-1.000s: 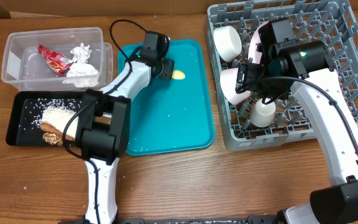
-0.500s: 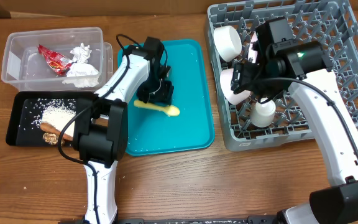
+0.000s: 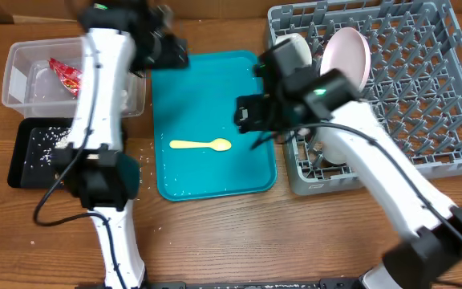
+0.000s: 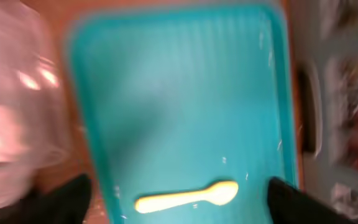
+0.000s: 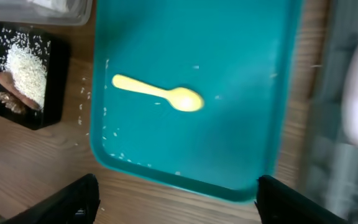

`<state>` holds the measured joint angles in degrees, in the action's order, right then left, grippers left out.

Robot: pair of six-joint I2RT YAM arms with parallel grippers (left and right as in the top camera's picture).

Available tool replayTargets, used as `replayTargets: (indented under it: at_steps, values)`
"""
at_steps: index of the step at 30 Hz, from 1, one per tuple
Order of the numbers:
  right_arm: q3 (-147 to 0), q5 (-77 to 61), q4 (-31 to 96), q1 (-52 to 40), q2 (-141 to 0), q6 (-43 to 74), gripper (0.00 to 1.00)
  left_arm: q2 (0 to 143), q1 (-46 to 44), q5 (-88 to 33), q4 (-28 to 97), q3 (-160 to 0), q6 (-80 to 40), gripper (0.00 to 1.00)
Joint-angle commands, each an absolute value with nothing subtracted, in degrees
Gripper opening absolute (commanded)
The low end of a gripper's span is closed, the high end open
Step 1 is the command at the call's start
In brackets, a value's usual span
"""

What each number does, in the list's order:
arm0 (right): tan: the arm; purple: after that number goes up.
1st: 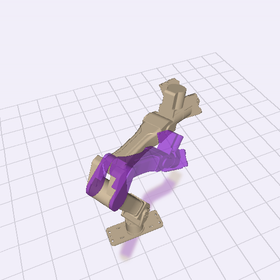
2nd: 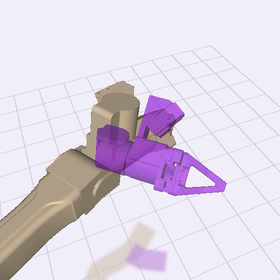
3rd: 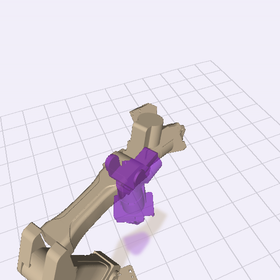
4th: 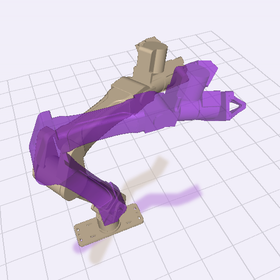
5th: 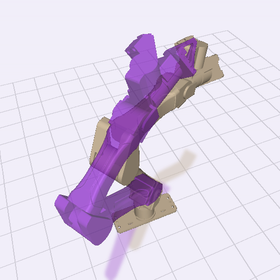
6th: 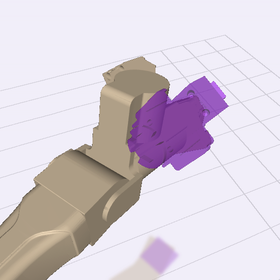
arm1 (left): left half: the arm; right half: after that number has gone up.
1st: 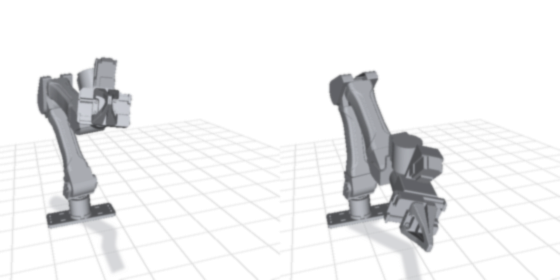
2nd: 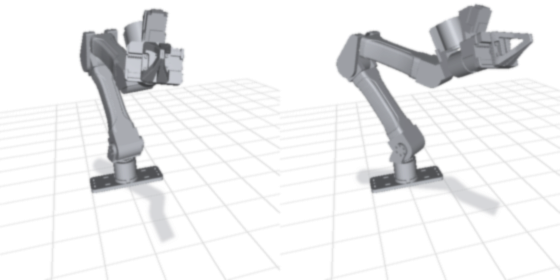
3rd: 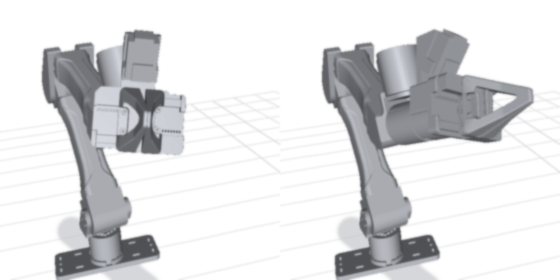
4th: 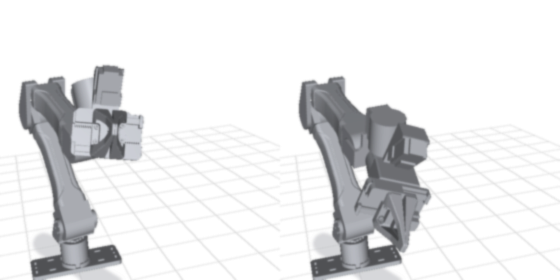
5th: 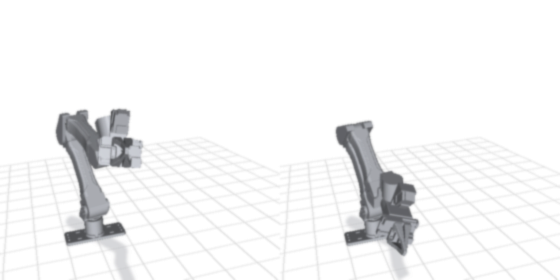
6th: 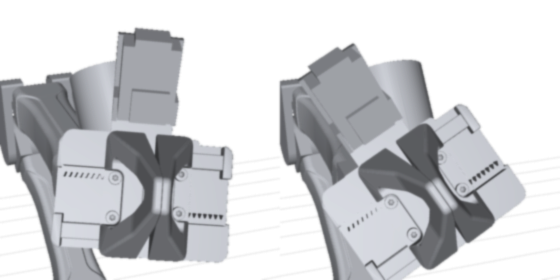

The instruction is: Sort waste into correct bins and load items into the dishwasher

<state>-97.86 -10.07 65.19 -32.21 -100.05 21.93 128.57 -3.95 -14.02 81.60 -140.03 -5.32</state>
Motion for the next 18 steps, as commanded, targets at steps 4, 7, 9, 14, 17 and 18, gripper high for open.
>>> replayTargets:
  at_steps: [4,7,9,14,17,18]
  values:
    - [-98.6,-10.1,59.7,-37.9,-111.9,41.6,0.8,127.3,0.5,-14.9,83.0,-149.8,-6.5,1.0]
    - [-98.6,-8.4,56.9,-40.2,-117.0,50.0,0.8,127.4,1.0,-14.5,83.8,-149.3,-6.4,1.0]
    - [-98.6,-7.5,56.4,-41.2,-119.5,53.0,0.8,127.5,1.0,-14.4,84.1,-149.3,-6.2,1.0]
    - [-98.6,-7.6,55.0,-42.3,-123.6,56.0,0.77,127.5,1.0,-14.4,84.1,-149.3,-6.2,1.0]
    - [-98.6,-7.6,54.0,-42.8,-126.1,57.2,0.76,127.5,1.0,-14.4,84.1,-149.3,-6.2,1.0]
    - [-98.6,-7.8,53.6,-42.9,-127.0,57.5,0.75,127.5,1.0,-14.4,84.0,-149.3,-6.2,1.0]
